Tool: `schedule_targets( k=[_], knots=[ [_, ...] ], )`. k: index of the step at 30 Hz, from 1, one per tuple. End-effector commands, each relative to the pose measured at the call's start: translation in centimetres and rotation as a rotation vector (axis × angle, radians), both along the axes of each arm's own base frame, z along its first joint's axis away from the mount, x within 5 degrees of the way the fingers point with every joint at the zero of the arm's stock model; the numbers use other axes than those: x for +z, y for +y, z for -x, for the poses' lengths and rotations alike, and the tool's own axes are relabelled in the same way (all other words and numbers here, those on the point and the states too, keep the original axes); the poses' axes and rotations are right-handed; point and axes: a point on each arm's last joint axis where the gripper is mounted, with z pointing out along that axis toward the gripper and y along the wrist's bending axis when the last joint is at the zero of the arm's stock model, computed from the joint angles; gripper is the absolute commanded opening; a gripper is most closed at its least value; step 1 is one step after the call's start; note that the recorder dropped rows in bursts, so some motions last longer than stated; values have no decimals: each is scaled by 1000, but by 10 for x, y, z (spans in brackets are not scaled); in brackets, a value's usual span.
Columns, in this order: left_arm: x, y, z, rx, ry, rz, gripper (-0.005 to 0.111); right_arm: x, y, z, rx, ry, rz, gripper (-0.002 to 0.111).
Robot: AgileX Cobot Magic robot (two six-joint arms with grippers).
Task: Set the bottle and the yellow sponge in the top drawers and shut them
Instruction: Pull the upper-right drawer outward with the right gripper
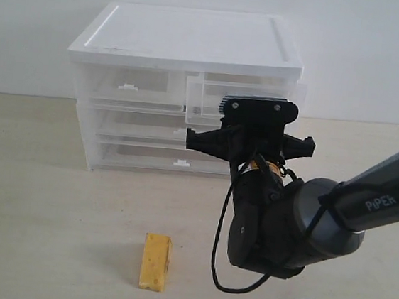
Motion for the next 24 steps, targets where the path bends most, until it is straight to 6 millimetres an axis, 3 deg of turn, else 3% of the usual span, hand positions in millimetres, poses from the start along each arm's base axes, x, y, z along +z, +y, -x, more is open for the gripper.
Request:
schedule_targets(
  k=[1, 8, 13, 15, 18, 21, 24],
  knots=[
    [-1, 0, 0, 5, -2, 5, 4, 5, -1, 18, -29, 10, -13, 0],
    [-1, 0, 0, 5, -2, 5, 4, 3, -1, 47, -26, 64, -3, 0],
    [-1, 0, 0, 5, -2, 5, 4, 1, -3, 55, -15, 77, 0, 0],
    [-1, 0, 0, 5, -2, 5, 4, 1, -3, 55, -17, 78, 0, 6],
    [-1, 0, 0, 5, -2, 5, 4, 1, -3, 55, -17, 78, -14, 28],
    [-1, 0, 0, 5, -2, 5, 4, 3, -4, 56, -17, 76, -30, 65],
    [-1, 0, 0, 5, -2, 5, 4, 6, -4, 56, -10, 104, -12, 93]
  ],
)
